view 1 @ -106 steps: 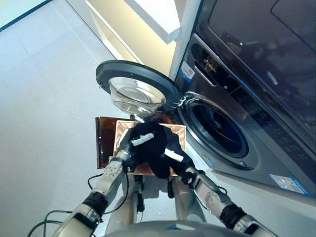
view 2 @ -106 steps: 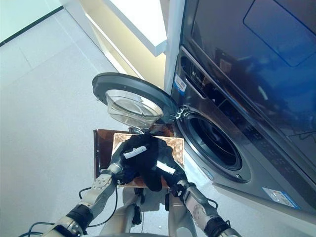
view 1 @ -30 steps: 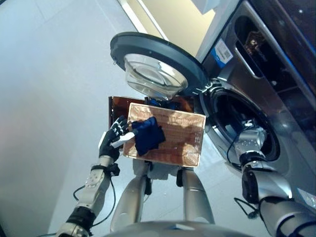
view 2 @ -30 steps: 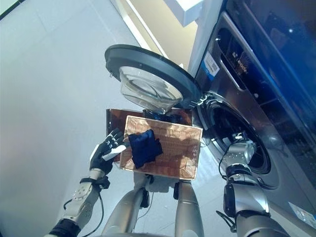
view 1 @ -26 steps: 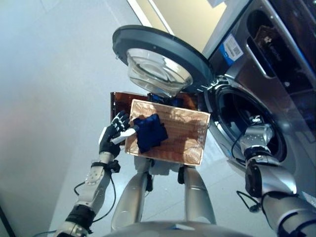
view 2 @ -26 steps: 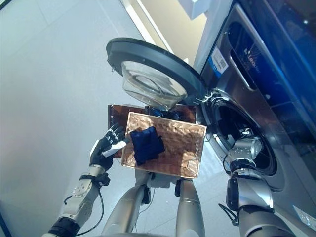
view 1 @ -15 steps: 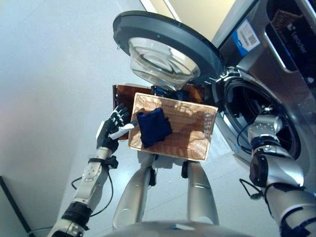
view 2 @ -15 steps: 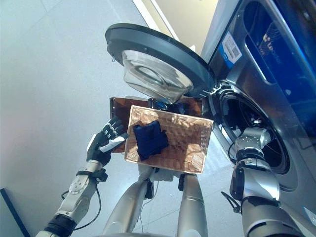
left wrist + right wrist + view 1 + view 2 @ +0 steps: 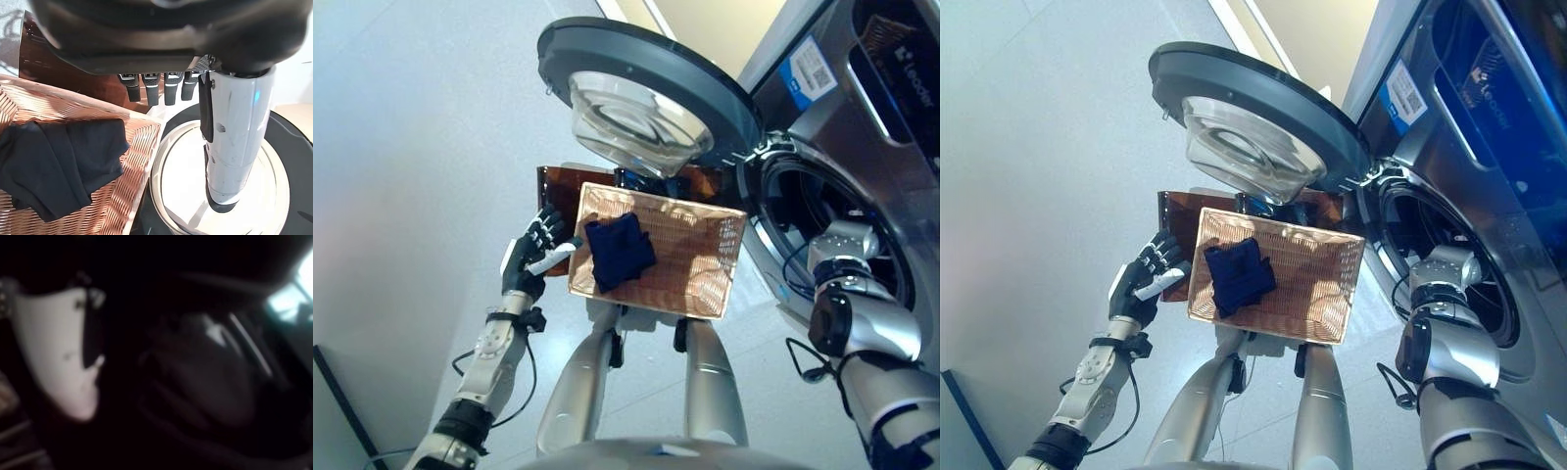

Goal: Pick up the clothes and place them into the washing machine

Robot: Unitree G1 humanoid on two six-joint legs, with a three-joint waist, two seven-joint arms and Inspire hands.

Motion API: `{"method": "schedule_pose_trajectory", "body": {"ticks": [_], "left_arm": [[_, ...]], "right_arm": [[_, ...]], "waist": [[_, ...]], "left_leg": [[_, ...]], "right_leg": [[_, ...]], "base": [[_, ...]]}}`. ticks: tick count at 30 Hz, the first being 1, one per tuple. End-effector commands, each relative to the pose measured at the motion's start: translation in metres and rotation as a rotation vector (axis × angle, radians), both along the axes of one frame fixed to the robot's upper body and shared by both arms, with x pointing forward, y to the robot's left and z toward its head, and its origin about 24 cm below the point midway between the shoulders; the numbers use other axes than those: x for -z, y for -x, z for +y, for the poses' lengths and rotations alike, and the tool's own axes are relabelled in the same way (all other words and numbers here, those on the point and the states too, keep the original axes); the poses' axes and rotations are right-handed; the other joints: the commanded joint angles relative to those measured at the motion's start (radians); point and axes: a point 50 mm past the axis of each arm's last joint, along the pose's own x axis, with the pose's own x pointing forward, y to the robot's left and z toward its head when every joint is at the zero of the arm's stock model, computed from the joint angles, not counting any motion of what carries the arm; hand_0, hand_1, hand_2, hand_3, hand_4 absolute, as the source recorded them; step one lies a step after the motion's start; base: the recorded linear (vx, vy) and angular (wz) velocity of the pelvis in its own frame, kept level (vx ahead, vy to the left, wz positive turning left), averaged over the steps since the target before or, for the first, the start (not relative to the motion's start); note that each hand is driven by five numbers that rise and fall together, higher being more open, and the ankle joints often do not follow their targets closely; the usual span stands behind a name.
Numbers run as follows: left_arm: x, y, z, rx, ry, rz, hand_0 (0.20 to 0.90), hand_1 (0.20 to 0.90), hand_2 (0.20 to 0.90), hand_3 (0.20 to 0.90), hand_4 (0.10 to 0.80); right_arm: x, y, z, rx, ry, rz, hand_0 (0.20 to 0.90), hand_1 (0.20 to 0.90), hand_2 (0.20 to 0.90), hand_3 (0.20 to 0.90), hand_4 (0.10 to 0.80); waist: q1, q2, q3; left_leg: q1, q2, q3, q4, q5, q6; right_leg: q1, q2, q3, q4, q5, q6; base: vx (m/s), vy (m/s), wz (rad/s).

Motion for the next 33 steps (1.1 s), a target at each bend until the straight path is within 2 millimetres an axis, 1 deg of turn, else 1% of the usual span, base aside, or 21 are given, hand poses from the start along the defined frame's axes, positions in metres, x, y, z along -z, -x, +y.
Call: {"method": "schedule_pose_trajectory", "body": {"ticks": [1, 2, 3, 4, 5, 10, 13, 15, 16, 17, 19, 20, 21, 22, 25, 26, 27, 29, 31, 32, 33], "left_arm": [[-0.02, 0.011, 0.003, 0.004, 0.021, -0.14, 0.9, 0.9, 0.9, 0.9, 0.8], [-0.02, 0.011, 0.004, 0.0, 0.024, -0.139, 0.9, 0.9, 0.9, 0.9, 0.8], [-0.02, 0.012, 0.004, -0.001, 0.023, -0.139, 0.9, 0.9, 0.9, 0.9, 0.8], [-0.02, 0.012, 0.004, -0.001, 0.023, -0.138, 0.9, 0.9, 0.9, 0.9, 0.8], [-0.019, 0.012, 0.005, -0.003, 0.024, -0.136, 0.9, 0.9, 0.9, 0.9, 0.8], [-0.015, 0.012, 0.006, -0.022, 0.037, -0.121, 0.9, 0.9, 0.9, 0.9, 0.8], [-0.011, 0.013, 0.008, -0.041, 0.044, -0.106, 0.9, 0.9, 0.9, 0.9, 0.8], [-0.009, 0.014, 0.008, -0.049, 0.05, -0.103, 0.9, 0.9, 0.9, 0.9, 0.8], [-0.009, 0.015, 0.008, -0.049, 0.05, -0.102, 0.9, 0.9, 0.9, 0.9, 0.8], [-0.008, 0.016, 0.009, -0.058, 0.055, -0.1, 0.9, 0.9, 0.9, 0.9, 0.8], [-0.008, 0.016, 0.009, -0.061, 0.054, -0.1, 0.9, 0.9, 0.9, 0.9, 0.8], [-0.007, 0.017, 0.008, -0.062, 0.053, -0.1, 0.9, 0.9, 0.9, 0.9, 0.8], [-0.008, 0.017, 0.009, -0.064, 0.049, -0.103, 0.9, 0.9, 0.9, 0.9, 0.8], [-0.008, 0.017, 0.009, -0.065, 0.049, -0.103, 0.9, 0.9, 0.9, 0.9, 0.8], [-0.008, 0.019, 0.011, -0.075, 0.046, -0.107, 0.9, 0.9, 0.9, 0.9, 0.8], [-0.008, 0.019, 0.011, -0.075, 0.046, -0.107, 0.9, 0.9, 0.9, 0.9, 0.8], [-0.009, 0.019, 0.013, -0.08, 0.039, -0.111, 0.9, 0.9, 0.9, 0.9, 0.8], [-0.007, 0.02, 0.015, -0.09, 0.038, -0.107, 0.9, 0.9, 0.9, 0.9, 0.8], [-0.007, 0.021, 0.016, -0.097, 0.041, -0.107, 0.9, 0.9, 0.9, 0.9, 0.8], [-0.006, 0.021, 0.017, -0.112, 0.047, -0.107, 0.9, 0.9, 0.9, 0.9, 0.8], [-0.005, 0.021, 0.017, -0.116, 0.048, -0.105, 0.9, 0.9, 0.9, 0.9, 0.8]], "right_arm": [[-0.061, 0.026, -0.05, 0.195, 0.261, -0.08, 0.2, 0.2, 0.2, 0.2, 0.3], [-0.06, 0.024, -0.047, 0.185, 0.264, -0.086, 0.376, 0.376, 0.376, 0.376, 0.425], [-0.058, 0.024, -0.046, 0.179, 0.262, -0.087, 0.51, 0.51, 0.51, 0.51, 0.522], [-0.057, 0.024, -0.046, 0.179, 0.261, -0.087, 0.796, 0.796, 0.796, 0.796, 0.725], [-0.052, 0.022, -0.042, 0.159, 0.26, -0.083, 0.9, 0.9, 0.9, 0.9, 0.8], [-0.035, 0.013, -0.023, 0.064, 0.294, -0.078, 0.9, 0.9, 0.9, 0.9, 0.8], [-0.02, 0.01, -0.011, 0.005, 0.324, -0.017, 0.9, 0.9, 0.9, 0.9, 0.8], [-0.007, 0.01, -0.004, -0.044, 0.357, 0.054, 0.9, 0.9, 0.9, 0.9, 0.8], [-0.007, 0.01, -0.003, -0.044, 0.357, 0.058, 0.9, 0.9, 0.9, 0.9, 0.8], [0.004, 0.008, 0.008, -0.097, 0.383, 0.108, 0.9, 0.9, 0.9, 0.9, 0.8], [0.018, 0.008, 0.018, -0.169, 0.428, 0.193, 0.9, 0.9, 0.9, 0.9, 0.8], [0.021, 0.008, 0.023, -0.184, 0.437, 0.208, 0.9, 0.9, 0.9, 0.9, 0.8], [0.032, 0.007, 0.031, -0.239, 0.461, 0.27, 0.9, 0.9, 0.9, 0.9, 0.8], [0.032, 0.007, 0.031, -0.24, 0.461, 0.27, 0.9, 0.9, 0.9, 0.9, 0.8], [0.046, 0.006, 0.048, -0.339, 0.506, 0.322, 0.9, 0.9, 0.9, 0.9, 0.8], [0.046, 0.006, 0.048, -0.339, 0.506, 0.322, 0.9, 0.9, 0.9, 0.9, 0.8], [0.052, 0.004, 0.061, -0.429, 0.587, 0.358, 0.9, 0.9, 0.9, 0.9, 0.8], [0.059, 0.007, 0.069, -0.496, 0.655, 0.408, 0.9, 0.9, 0.9, 0.9, 0.8], [0.061, 0.008, 0.072, -0.511, 0.669, 0.41, 0.9, 0.9, 0.9, 0.9, 0.8], [0.068, 0.011, 0.077, -0.558, 0.697, 0.426, 0.9, 0.9, 0.9, 0.9, 0.8], [0.072, 0.013, 0.079, -0.576, 0.699, 0.438, 0.9, 0.9, 0.9, 0.9, 0.8]], "waist": [[-0.007, -0.009, -0.127], [-0.008, -0.008, -0.126], [-0.009, -0.009, -0.126], [-0.009, -0.009, -0.126], [-0.011, -0.012, -0.127], [-0.021, -0.021, -0.13], [-0.026, -0.027, -0.135], [-0.028, -0.032, -0.136], [-0.029, -0.032, -0.136], [-0.031, -0.035, -0.138], [-0.034, -0.037, -0.136], [-0.035, -0.037, -0.136], [-0.035, -0.037, -0.136], [-0.035, -0.037, -0.136], [-0.036, -0.039, -0.136], [-0.036, -0.039, -0.136], [-0.039, -0.042, -0.133], [-0.043, -0.045, -0.134], [-0.045, -0.046, -0.134], [-0.047, -0.051, -0.135], [-0.046, -0.051, -0.138]], "left_leg": [[-0.069, -0.008, -0.003, 0.036, -0.035, -0.057], [-0.069, -0.008, 0.0, 0.036, -0.035, -0.056], [-0.068, -0.007, 0.0, 0.036, -0.036, -0.056], [-0.067, -0.007, 0.0, 0.036, -0.036, -0.056], [-0.066, -0.006, 0.003, 0.04, -0.039, -0.055], [-0.06, -0.004, 0.013, 0.047, -0.045, -0.055], [-0.052, -0.004, 0.018, 0.051, -0.048, -0.055], [-0.047, -0.005, 0.019, 0.055, -0.051, -0.054], [-0.046, -0.005, 0.019, 0.055, -0.051, -0.054], [-0.038, -0.005, 0.022, 0.057, -0.054, -0.052], [-0.032, -0.005, 0.026, 0.06, -0.057, -0.052], [-0.03, -0.006, 0.027, 0.061, -0.057, -0.051], [-0.026, -0.007, 0.028, 0.063, -0.059, -0.05], [-0.026, -0.007, 0.028, 0.063, -0.059, -0.05], [-0.018, -0.008, 0.031, 0.064, -0.059, -0.048], [-0.018, -0.008, 0.031, 0.063, -0.059, -0.048], [-0.018, -0.008, 0.033, 0.066, -0.056, -0.047], [-0.015, -0.009, 0.036, 0.066, -0.055, -0.047], [-0.013, -0.009, 0.037, 0.065, -0.055, -0.046], [-0.011, -0.01, 0.036, 0.063, -0.054, -0.046], [0.004, -0.008, 0.027, 0.062, -0.075, -0.051]], "right_leg": [[0.019, 0.026, -0.01, -0.074, -0.003, -0.005], [0.019, 0.027, -0.007, -0.073, -0.003, -0.005], [0.02, 0.028, -0.006, -0.074, -0.003, -0.005], [0.02, 0.028, -0.006, -0.074, -0.003, -0.005], [0.021, 0.028, -0.005, -0.072, -0.003, -0.005], [0.026, 0.03, -0.001, -0.068, -0.002, -0.005], [0.033, 0.032, 0.001, -0.067, -0.001, -0.005], [0.041, 0.032, 0.001, -0.067, -0.001, -0.005], [0.042, 0.032, 0.001, -0.067, -0.002, -0.005], [0.05, 0.031, 0.001, -0.067, -0.002, -0.005], [0.055, 0.032, 0.003, -0.065, -0.001, -0.004], [0.058, 0.031, 0.003, -0.065, 0.0, -0.004], [0.06, 0.03, 0.006, -0.063, 0.0, -0.004], [0.061, 0.03, 0.006, -0.062, 0.0, -0.004], [0.068, 0.03, 0.009, -0.064, 0.003, -0.004], [0.069, 0.03, 0.009, -0.064, 0.003, -0.004], [0.071, 0.03, 0.01, -0.065, 0.007, -0.003], [0.075, 0.03, 0.012, -0.069, 0.01, -0.003], [0.078, 0.03, 0.012, -0.072, 0.011, -0.002], [0.083, 0.03, 0.012, -0.08, 0.015, 0.0], [0.099, 0.034, 0.017, -0.082, -0.004, 0.006]], "base": [[0.008, 0.026, -0.05], [0.01, 0.023, -0.05], [0.01, 0.023, -0.06], [0.014, 0.016, -0.04], [0.014, 0.02, -0.03], [0.009, 0.019, -0.06], [0.003, 0.009, -0.04], [0.0, 0.0, 0.0], [0.0, 0.0, 0.0], [0.0, 0.0, 0.0], [0.0, 0.0, 0.0], [0.0, 0.0, 0.0], [0.0, 0.0, 0.0], [0.0, 0.0, 0.0], [-0.015, 0.017, -0.05], [-0.028, 0.008, -0.04], [-0.026, 0.009, -0.03], [-0.016, 0.006, -0.02], [0.0, 0.0, 0.0], [0.062, 0.0, -0.05], [0.067, -0.003, -0.04]]}}
